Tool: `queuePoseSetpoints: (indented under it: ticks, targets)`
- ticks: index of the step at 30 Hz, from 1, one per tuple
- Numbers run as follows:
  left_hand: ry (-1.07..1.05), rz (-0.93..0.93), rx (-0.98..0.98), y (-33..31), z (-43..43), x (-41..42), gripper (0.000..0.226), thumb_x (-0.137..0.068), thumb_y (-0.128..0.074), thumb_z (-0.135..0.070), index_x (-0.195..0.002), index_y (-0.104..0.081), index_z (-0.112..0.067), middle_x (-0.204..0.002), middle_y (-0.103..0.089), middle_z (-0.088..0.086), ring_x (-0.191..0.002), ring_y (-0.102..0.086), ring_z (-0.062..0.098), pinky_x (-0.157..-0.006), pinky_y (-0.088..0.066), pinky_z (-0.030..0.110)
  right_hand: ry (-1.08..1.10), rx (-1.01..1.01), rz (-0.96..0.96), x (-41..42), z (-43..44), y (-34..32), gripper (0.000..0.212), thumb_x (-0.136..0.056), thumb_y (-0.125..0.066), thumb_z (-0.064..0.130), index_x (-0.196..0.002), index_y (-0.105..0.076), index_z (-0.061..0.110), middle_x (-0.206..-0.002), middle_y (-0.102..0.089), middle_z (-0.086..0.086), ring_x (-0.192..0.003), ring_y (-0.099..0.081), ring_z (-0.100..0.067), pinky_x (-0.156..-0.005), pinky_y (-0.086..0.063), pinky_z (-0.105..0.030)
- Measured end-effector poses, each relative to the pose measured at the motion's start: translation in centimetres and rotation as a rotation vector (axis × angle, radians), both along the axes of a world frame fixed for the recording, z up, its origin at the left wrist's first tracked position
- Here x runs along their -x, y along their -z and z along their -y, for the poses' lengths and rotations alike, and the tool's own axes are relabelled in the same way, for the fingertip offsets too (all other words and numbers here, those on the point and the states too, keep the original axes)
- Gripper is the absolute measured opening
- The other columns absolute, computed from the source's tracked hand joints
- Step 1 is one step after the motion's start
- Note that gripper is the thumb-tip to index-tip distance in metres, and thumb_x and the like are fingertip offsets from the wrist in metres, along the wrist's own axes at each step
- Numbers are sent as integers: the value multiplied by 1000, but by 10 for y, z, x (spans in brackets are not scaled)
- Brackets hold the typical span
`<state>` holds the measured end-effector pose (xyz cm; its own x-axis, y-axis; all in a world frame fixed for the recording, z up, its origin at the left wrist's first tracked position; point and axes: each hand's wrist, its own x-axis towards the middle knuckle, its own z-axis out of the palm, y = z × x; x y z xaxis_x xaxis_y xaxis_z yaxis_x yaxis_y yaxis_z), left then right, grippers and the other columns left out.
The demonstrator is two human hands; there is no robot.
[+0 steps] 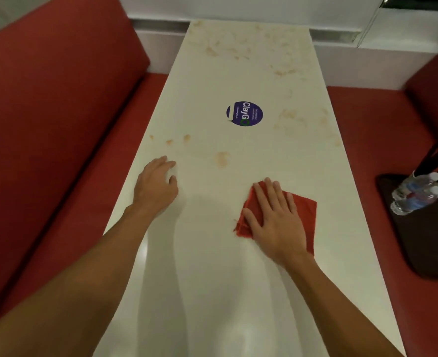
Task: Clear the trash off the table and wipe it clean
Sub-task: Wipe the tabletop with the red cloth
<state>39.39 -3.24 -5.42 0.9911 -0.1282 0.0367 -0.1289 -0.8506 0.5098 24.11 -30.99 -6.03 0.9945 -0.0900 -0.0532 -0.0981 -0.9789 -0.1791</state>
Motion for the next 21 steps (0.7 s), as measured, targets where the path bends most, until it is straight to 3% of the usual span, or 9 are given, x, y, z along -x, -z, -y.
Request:
queuePoseSetpoints:
  ticks: [3,6,10,14,16,19,21]
  targets:
    - [34,22,25,11,-15,-14,49,-103,-55,-28,-151,-53,-27,-166,-37,-9,-156,-26,11,-128,-20,40,237,30,-6,-44,7,-1,76,-104,-3,65,-167,4,24,-175,11,-3,-161,13,-21,-131,0,-49]
    - [62,50,43,19,-24,-25,47,-103,-55,-30,-150,-55,-29,-165,-39,-9,-154,-30,12,-127,-24,40,262,-22,-5,-112,-16,-2,76,-104,-6,62,-168,1,21,-175,9,-7,-161,12,-25,-130,2,-52]
    - [90,98,26,25,-31,-32,46,-101,-59,-29,-147,-59,-28,-162,-45,-7,-150,-39,15,-122,-32,42,-20,3,-7,-157,-63,-5,73,-105,-6,62,-168,-2,25,-176,8,-1,-161,13,-21,-131,1,-49]
    - [52,103,54,24,-27,-28,47,-100,-59,-30,-147,-59,-28,-162,-45,-8,-150,-38,14,-122,-31,43,-394,24,-4,-112,-45,-3,68,-108,-12,64,-167,-1,33,-175,8,10,-160,15,-9,-132,-1,-44]
    - [52,99,54,23,-26,-27,47,-101,-58,-30,-148,-58,-28,-163,-44,-8,-150,-37,14,-121,-30,42,-290,34,-4,-110,-15,-2,69,-108,-13,66,-167,-1,35,-174,7,12,-160,13,-8,-132,-2,-43]
    - [77,87,46,21,-28,-26,47,-102,-58,-29,-148,-58,-25,-163,-43,-6,-150,-38,15,-120,-32,42,44,52,-11,-143,-13,0,73,-105,-5,67,-167,2,30,-175,9,5,-161,12,-16,-131,-3,-49]
    - [83,90,53,18,-33,-25,46,-101,-59,-26,-147,-59,-22,-161,-46,-5,-149,-40,15,-120,-33,40,84,19,-12,-164,-44,1,75,-104,-5,64,-168,2,25,-175,10,0,-161,13,-21,-131,-1,-50]
